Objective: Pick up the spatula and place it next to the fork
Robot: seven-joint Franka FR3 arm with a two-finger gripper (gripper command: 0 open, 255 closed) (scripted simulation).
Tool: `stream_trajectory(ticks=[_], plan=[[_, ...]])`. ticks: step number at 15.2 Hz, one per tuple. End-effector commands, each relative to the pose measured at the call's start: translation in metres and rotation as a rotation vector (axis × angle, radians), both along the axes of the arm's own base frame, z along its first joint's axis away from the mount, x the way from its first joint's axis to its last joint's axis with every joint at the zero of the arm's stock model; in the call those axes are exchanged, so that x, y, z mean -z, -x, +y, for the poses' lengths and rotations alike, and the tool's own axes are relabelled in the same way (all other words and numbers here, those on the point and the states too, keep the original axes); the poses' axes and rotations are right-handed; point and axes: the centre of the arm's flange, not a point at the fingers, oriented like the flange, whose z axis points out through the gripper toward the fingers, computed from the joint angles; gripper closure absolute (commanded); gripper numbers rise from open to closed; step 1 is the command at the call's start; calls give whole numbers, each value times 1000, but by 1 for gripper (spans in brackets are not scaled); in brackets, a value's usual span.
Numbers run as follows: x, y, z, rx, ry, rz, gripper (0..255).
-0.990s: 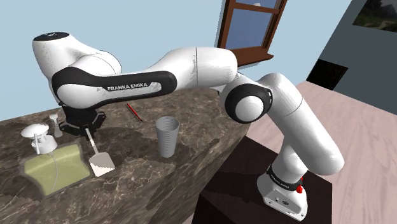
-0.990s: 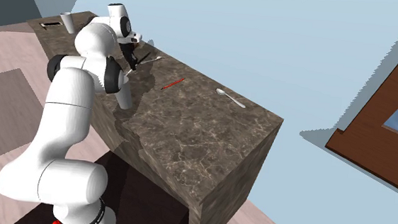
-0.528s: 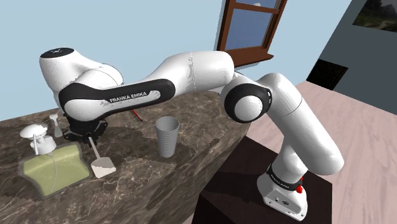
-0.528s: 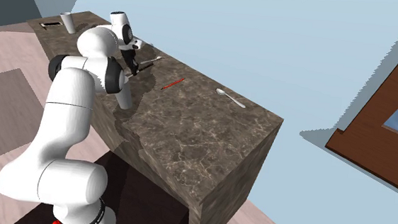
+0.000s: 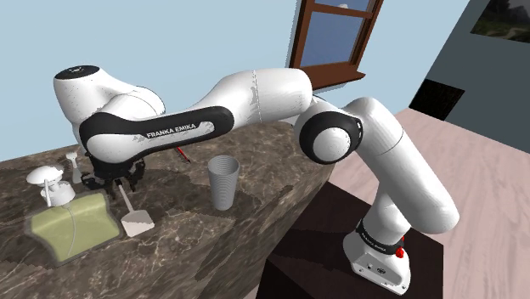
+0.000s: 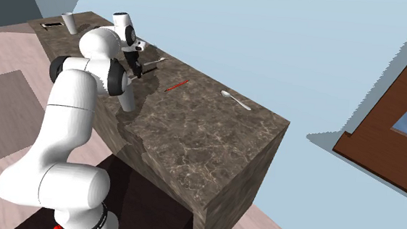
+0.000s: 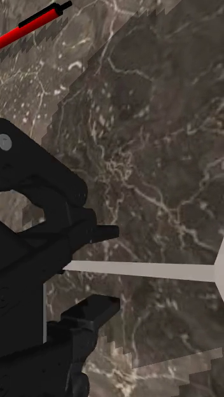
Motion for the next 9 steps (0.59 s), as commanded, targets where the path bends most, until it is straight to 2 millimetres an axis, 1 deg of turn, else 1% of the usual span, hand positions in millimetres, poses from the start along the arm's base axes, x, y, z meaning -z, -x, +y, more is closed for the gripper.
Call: stream_trajectory(ticks=[1,5,8,9], plan=[[0,0,0,0,0,0,0],[0,0,0,0,0,0,0],[-39,3,1,0,0,0,0],[-50,3,1,0,0,0,0]])
